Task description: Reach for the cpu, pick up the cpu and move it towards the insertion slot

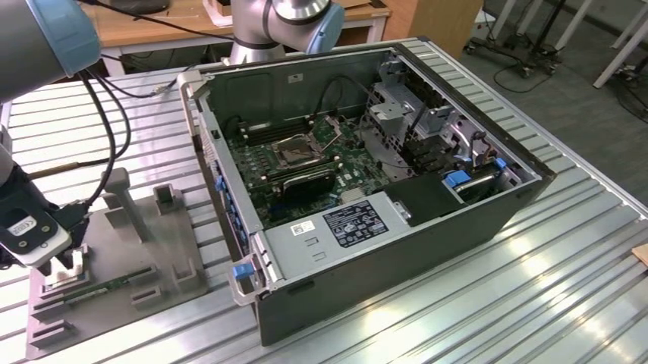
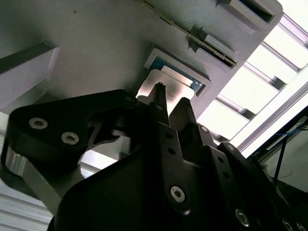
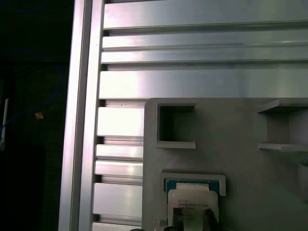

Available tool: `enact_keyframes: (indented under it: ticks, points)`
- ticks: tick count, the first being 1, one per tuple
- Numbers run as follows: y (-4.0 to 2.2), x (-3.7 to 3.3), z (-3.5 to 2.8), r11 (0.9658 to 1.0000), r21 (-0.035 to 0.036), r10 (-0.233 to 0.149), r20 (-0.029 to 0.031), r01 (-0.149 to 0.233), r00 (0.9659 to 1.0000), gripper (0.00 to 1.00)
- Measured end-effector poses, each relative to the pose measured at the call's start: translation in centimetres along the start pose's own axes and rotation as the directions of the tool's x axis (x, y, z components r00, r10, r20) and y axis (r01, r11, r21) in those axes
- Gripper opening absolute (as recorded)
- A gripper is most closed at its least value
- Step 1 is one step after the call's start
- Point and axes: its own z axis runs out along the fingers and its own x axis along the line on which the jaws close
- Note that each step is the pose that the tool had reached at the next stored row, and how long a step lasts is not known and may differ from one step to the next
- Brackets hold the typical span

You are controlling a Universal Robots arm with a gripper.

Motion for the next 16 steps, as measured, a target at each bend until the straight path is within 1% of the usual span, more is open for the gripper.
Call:
enact_keyframes:
  ticks: [1, 3, 4, 5, 13, 14, 16]
  points:
    - [0.00, 0.00, 0.00, 1.0000, 0.0000, 0.000, -0.0001, 0.000, 1.0000, 0.29]
    - [0.00, 0.00, 0.01, 1.0000, 0.0000, 0.000, 0.0000, 0.000, 1.0000, 0.41]
    - [0.00, 0.00, 0.01, 1.0000, 0.0000, 0.000, 0.0000, 0.000, 1.0000, 0.41]
    - [0.00, 0.00, 0.02, 1.0000, 0.0000, 0.000, -0.0001, 0.000, 1.0000, 0.47]
    - [0.00, 0.00, 0.05, 1.0000, 0.0000, 0.000, 0.0000, 0.000, 1.0000, 0.49]
    - [0.00, 0.00, 0.05, 1.0000, 0.0000, 0.000, -0.0001, 0.000, 1.0000, 0.55]
    - [0.00, 0.00, 0.06, 1.0000, 0.0000, 0.000, 0.0000, 0.000, 1.0000, 0.55]
